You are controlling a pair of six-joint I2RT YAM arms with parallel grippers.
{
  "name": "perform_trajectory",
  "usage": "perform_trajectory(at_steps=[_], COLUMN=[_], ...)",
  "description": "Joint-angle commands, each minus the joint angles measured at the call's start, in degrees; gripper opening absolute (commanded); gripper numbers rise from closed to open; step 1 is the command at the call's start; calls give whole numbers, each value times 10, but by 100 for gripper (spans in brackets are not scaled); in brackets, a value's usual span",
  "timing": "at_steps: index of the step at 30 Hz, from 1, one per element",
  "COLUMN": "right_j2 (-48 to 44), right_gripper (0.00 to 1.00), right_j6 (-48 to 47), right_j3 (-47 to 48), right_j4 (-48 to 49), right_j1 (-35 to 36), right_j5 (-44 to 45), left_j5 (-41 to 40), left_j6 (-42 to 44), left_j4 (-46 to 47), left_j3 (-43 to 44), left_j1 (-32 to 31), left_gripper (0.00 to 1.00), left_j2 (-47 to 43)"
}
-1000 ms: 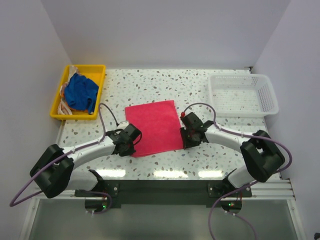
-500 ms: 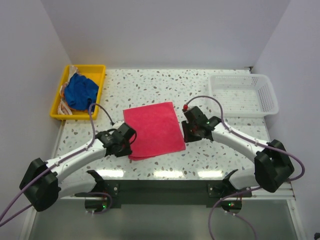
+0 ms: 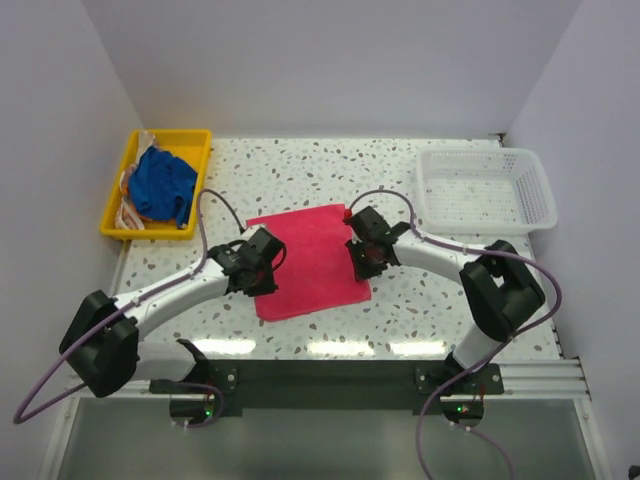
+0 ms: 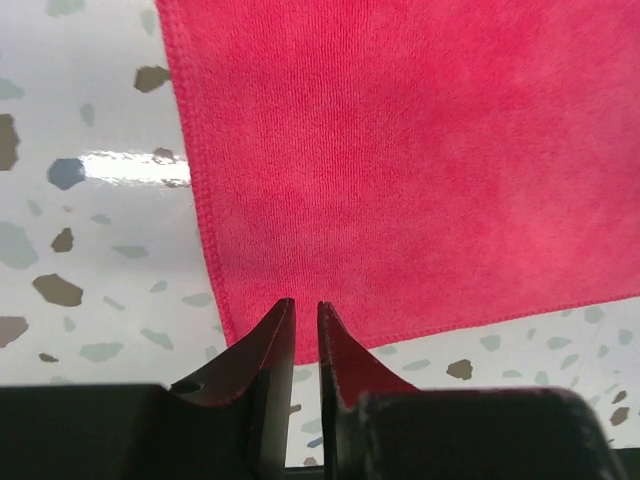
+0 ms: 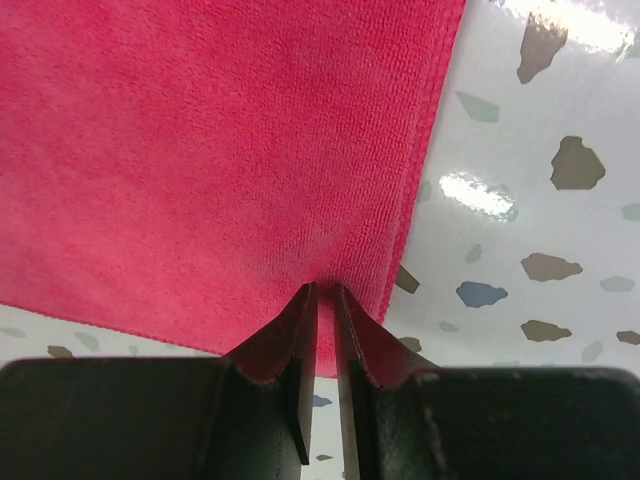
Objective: Fold and stack the towels
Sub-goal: Fold the towel
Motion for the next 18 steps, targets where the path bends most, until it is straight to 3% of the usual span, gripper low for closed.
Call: perform_trajectory(at_steps=[1,14,18], right_j2=[0,-99,-140], right_gripper=[16,15,18], right_j6=[-4,116,101], right_j3=[-16,-155,-125], right_j4=[12,-46,-73], right_j1=[2,2,2], right_j5=[-4,10,12], left_j5=[38,86,77], left_j6=[17,6,19], left_j4=[63,83,62], left_j3=[-33,-146,-116], left_j1=[2,2,2], left_gripper=[19,17,31], left_j2=[29,-3,-48])
